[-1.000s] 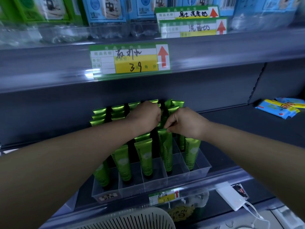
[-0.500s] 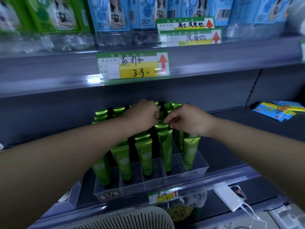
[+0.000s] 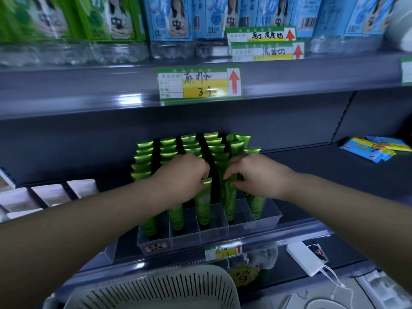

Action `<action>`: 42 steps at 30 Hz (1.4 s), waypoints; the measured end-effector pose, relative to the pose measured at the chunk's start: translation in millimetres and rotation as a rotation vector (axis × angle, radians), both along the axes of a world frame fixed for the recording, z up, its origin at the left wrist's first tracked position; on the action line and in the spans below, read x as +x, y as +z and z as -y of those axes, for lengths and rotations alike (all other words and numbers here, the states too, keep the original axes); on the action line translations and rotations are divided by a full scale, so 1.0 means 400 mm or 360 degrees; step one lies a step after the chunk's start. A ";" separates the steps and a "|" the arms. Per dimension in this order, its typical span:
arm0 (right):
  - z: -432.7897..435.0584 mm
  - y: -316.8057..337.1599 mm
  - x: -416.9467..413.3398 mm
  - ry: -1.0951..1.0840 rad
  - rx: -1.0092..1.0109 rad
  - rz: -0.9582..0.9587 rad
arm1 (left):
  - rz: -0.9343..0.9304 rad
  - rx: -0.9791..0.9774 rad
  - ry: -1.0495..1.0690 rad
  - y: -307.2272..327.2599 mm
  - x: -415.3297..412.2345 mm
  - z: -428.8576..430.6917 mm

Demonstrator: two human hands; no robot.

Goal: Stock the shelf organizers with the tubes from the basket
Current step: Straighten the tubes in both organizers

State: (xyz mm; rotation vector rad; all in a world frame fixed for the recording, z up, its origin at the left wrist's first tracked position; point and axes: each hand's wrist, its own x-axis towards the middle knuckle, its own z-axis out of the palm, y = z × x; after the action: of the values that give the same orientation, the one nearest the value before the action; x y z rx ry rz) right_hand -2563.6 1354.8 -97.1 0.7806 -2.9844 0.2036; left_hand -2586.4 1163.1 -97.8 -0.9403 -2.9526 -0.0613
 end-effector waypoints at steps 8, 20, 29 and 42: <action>0.014 -0.021 -0.002 -0.0039 0.0030 -0.0129 | -0.0157 -0.0111 -0.0061 -0.020 0.011 0.008; 0.021 -0.033 -0.010 -0.0162 -0.0169 -0.0125 | -0.0216 -0.0066 -0.0067 -0.033 0.000 0.017; 0.031 -0.028 0.003 -0.0161 -0.0141 -0.0174 | -0.0213 -0.0049 -0.0068 -0.028 0.011 0.018; -0.027 0.025 -0.005 -0.0272 -0.0469 -0.0282 | -0.0168 0.0186 -0.0033 0.018 -0.001 0.002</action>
State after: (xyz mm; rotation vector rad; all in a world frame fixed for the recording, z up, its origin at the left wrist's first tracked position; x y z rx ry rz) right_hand -2565.6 1365.5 -87.2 0.4820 -2.7459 0.5213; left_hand -2586.6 1162.3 -90.5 -0.9281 -2.8090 -0.1775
